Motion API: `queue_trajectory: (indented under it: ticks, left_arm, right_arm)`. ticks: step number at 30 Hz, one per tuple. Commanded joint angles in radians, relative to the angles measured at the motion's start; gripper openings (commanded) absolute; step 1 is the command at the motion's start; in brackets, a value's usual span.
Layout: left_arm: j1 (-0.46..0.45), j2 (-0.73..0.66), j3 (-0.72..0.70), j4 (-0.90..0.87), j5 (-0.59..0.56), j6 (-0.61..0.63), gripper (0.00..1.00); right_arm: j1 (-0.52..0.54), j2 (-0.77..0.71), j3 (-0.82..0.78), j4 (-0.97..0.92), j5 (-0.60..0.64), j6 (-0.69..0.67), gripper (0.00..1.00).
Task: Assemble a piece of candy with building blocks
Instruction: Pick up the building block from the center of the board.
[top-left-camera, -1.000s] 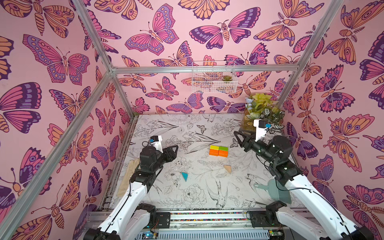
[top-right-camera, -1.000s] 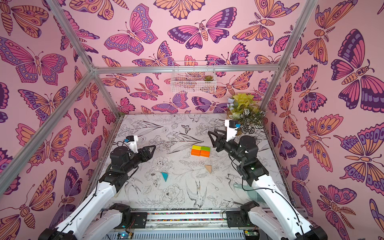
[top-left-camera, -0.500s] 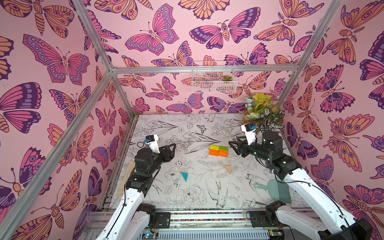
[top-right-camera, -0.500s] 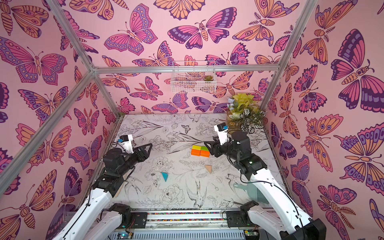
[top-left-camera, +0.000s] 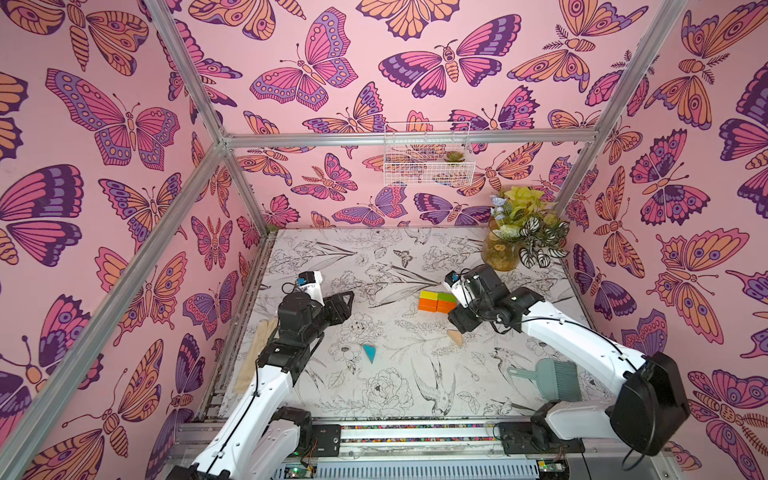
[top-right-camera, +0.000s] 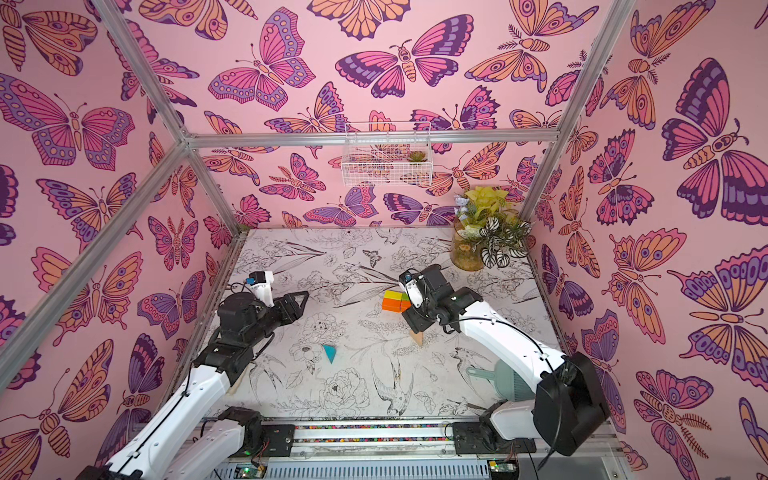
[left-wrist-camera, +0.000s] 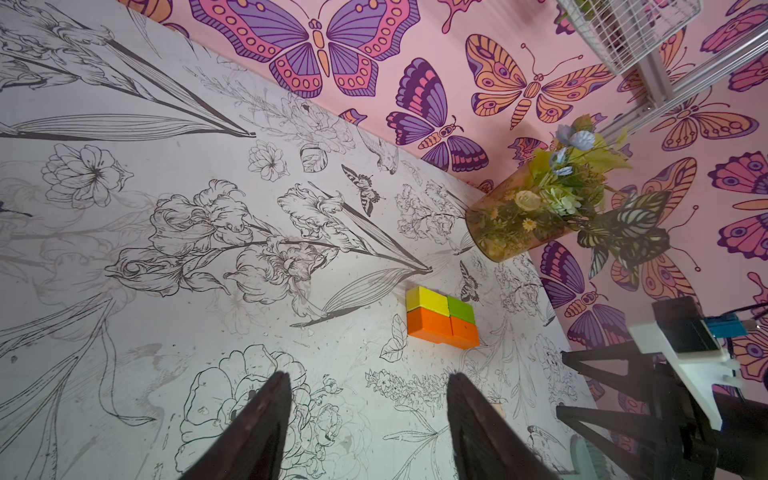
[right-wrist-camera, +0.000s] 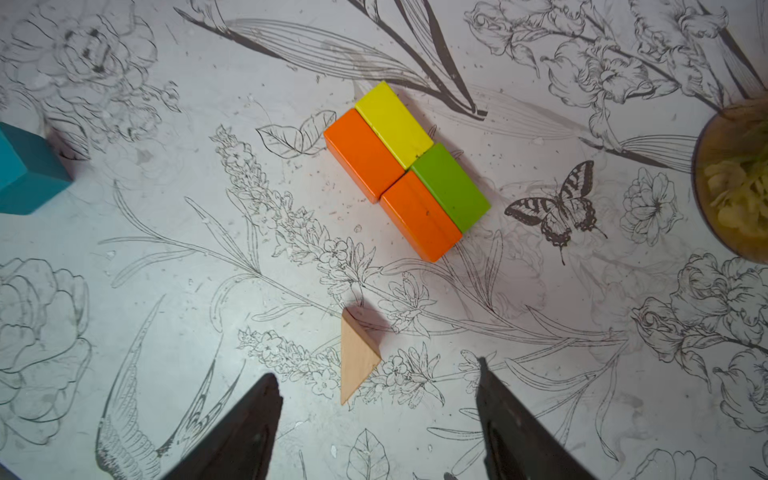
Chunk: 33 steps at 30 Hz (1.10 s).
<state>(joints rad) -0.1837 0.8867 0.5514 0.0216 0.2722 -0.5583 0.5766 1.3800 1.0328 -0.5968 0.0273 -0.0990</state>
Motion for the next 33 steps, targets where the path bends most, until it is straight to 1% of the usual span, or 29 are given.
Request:
queue_trajectory:
  ticks: [1,3,6,9,14,17,25,33]
  left_arm:
    - [0.004,0.032,0.027,0.028,0.015,0.021,0.63]
    - [0.003,0.054,0.031,0.041,0.016,0.021,0.63]
    - [0.003,0.077,0.036,0.041,0.027,0.023,0.63]
    - [0.005,0.073,0.026,0.042,0.027,0.016,0.63]
    - [0.005,0.048,-0.002,0.041,0.017,-0.003,0.63]
    - [0.005,0.036,-0.012,0.042,0.009,-0.011,0.63]
    - [0.006,0.029,-0.019,0.041,0.01,-0.012,0.63]
    - [0.007,0.049,-0.019,0.041,0.011,-0.013,0.63]
  right_arm:
    - [0.003,0.051,0.051,-0.049,0.048,-0.036,0.77]
    - [0.003,0.091,0.057,-0.063,0.03,-0.053,0.81]
    - [0.005,0.14,0.064,-0.08,0.029,-0.061,0.8]
    - [0.005,0.156,0.052,-0.066,0.04,-0.062,0.84]
    - [0.005,0.185,0.049,-0.06,0.002,-0.062,0.84]
    - [0.005,0.24,0.054,-0.058,-0.027,-0.057,0.82]
    - [0.006,0.279,0.037,-0.031,-0.004,-0.038,0.77]
    - [0.006,0.296,0.032,-0.046,-0.021,-0.024,0.64]
